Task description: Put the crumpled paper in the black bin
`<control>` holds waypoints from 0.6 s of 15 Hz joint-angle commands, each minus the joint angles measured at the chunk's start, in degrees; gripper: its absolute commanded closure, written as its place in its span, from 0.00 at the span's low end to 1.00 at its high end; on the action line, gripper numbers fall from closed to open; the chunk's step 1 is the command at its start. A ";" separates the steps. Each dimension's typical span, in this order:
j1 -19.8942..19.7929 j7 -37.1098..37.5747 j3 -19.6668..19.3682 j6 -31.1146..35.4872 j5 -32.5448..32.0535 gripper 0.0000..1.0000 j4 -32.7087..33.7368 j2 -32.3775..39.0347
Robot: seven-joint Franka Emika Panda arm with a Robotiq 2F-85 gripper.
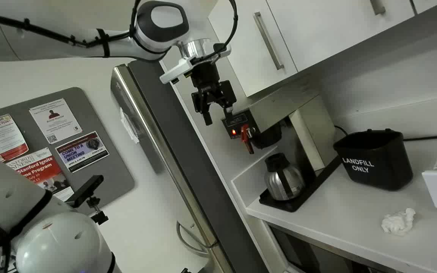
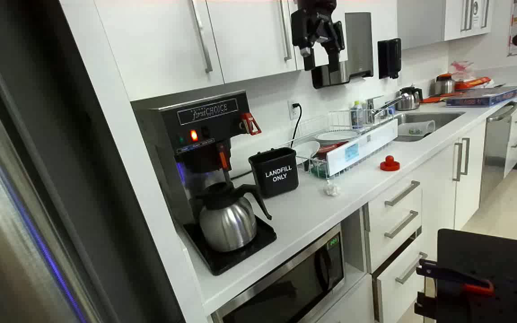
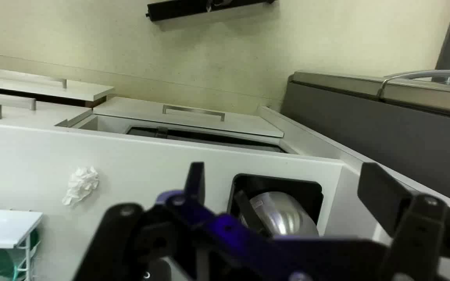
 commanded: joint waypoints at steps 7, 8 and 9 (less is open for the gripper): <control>-2.16 2.12 1.65 4.74 -1.60 0.00 -1.03 0.76; -2.94 2.48 1.21 8.20 -1.98 0.00 -1.87 1.08; -3.78 3.03 0.75 11.73 -2.56 0.00 -2.64 1.60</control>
